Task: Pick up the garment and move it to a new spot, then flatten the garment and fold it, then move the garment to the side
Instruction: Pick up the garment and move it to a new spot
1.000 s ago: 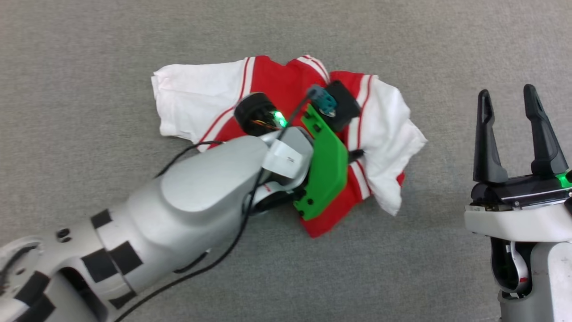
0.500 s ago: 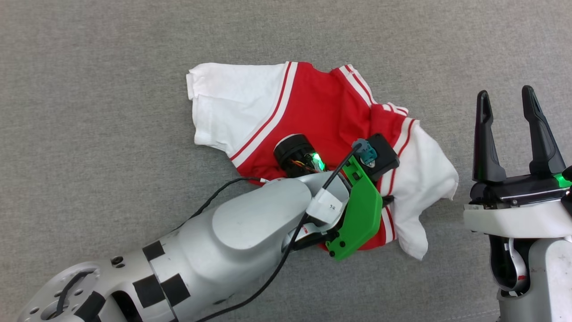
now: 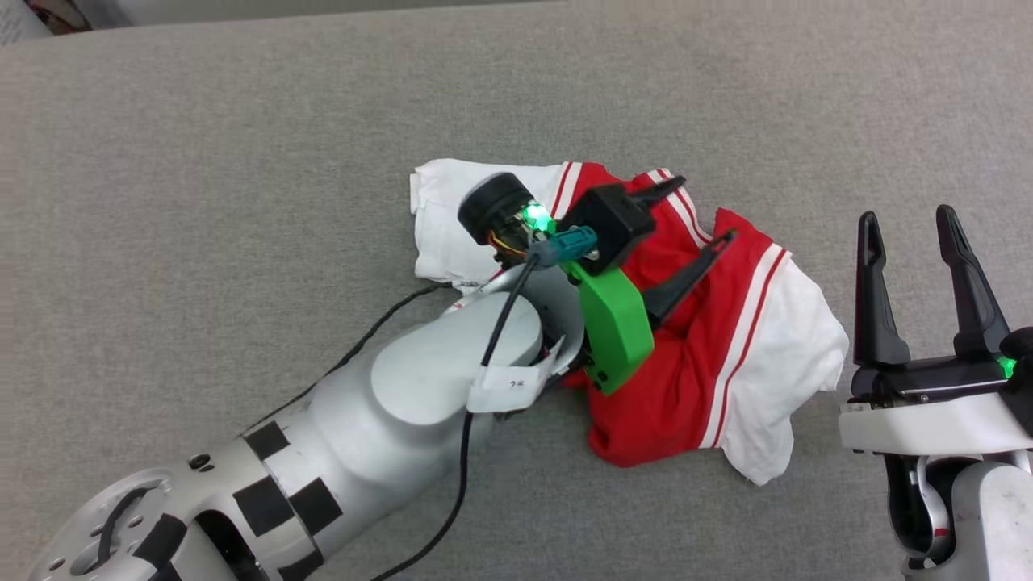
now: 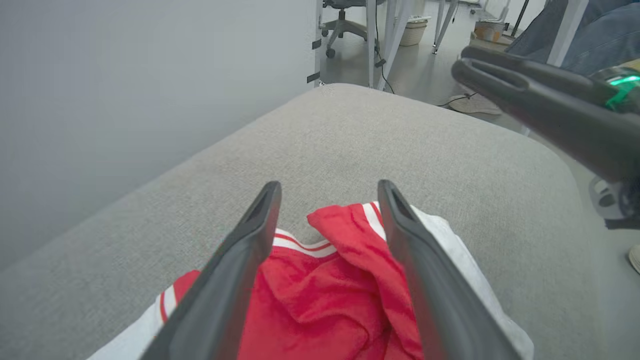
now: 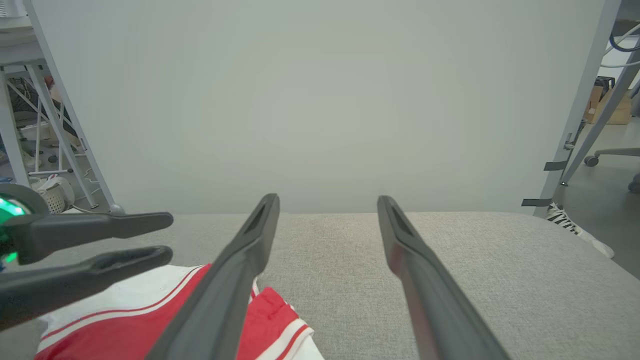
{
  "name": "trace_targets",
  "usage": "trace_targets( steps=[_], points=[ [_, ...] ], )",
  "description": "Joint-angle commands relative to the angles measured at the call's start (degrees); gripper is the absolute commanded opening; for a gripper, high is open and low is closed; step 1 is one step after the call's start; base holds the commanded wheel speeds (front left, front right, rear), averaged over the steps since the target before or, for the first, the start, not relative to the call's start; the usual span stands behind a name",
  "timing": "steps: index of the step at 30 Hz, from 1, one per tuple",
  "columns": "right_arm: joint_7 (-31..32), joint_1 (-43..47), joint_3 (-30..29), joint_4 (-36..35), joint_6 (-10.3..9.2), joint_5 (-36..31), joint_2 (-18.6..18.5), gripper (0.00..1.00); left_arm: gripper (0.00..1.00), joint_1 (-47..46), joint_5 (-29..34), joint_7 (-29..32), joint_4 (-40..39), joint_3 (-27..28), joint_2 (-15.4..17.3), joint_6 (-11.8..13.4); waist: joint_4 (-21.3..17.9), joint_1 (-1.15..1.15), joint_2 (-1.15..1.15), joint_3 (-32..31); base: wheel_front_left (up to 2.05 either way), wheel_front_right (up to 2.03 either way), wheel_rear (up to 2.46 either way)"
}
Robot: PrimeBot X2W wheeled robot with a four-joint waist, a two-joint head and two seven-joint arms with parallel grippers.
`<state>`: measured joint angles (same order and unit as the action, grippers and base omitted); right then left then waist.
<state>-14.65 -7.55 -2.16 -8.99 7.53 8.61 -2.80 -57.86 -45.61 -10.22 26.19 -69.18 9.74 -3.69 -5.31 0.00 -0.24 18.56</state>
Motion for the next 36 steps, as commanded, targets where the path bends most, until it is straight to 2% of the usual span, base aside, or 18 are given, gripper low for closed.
trace_targets(
  steps=[1, 8, 11, 16, 20, 24, 29, 36],
  points=[
    [-0.3, 0.9, -0.1, 0.2, -0.04, -0.5, -0.1, 1.0, 1.0, 0.2, 1.0, -1.7, 0.4, 1.1, 1.0, 1.5, 3.1, 0.0, 0.24, -3.7, 0.0, 0.0, 0.0],
    [-0.3, 2.5, -0.8, 0.3, -0.04, -0.9, -0.1, 1.0, 1.0, 5.0, 3.8, -4.7, -2.4, 8.9, 5.0, 9.3, 5.5, 0.0, 0.24, -6.0, 0.0, 0.0, 0.0],
    [-0.3, 3.0, -1.1, 0.4, -0.04, -1.1, -0.1, 1.0, 1.0, 9.3, 7.0, -4.7, -6.8, 15.8, 7.2, 12.8, 6.3, 0.0, 0.24, -6.6, 0.0, 0.0, 0.0],
    [-0.3, 3.5, -1.7, 0.7, -0.04, -1.3, -0.1, 1.0, 1.0, 18.3, 12.8, -4.8, -12.9, 26.3, 9.8, 16.6, 7.6, 0.0, 0.24, -7.4, 0.0, 0.0, 0.0],
    [-0.3, 3.9, -2.0, 1.0, -0.04, -1.4, -0.1, 1.0, 1.0, 25.0, 16.7, -4.8, -15.8, 33.0, 10.7, 17.7, 8.4, 0.0, 0.24, -8.1, 0.0, 0.0, 0.0],
    [-0.3, 4.4, -2.0, 1.5, -0.04, -1.5, -0.1, 1.0, 1.0, 31.7, 19.7, -4.8, -17.8, 39.2, 10.5, 17.4, 8.7, 0.0, 0.24, -9.0, 0.0, 0.0, 0.0],
    [-0.3, 5.2, -1.9, 2.1, -0.04, -1.7, -0.1, 1.0, 1.0, 38.9, 23.2, -4.8, -19.7, 46.2, 9.1, 16.7, 8.9, 0.0, 0.24, -10.1, 0.0, 0.0, 0.0],
    [-0.3, 6.6, -2.0, 3.2, -0.04, -1.8, -0.1, 1.0, 1.0, 47.6, 27.9, -4.8, -21.3, 53.6, 6.0, 14.0, 8.5, 0.0, 0.24, -11.7, 0.0, 0.0, 0.0]
  ],
)
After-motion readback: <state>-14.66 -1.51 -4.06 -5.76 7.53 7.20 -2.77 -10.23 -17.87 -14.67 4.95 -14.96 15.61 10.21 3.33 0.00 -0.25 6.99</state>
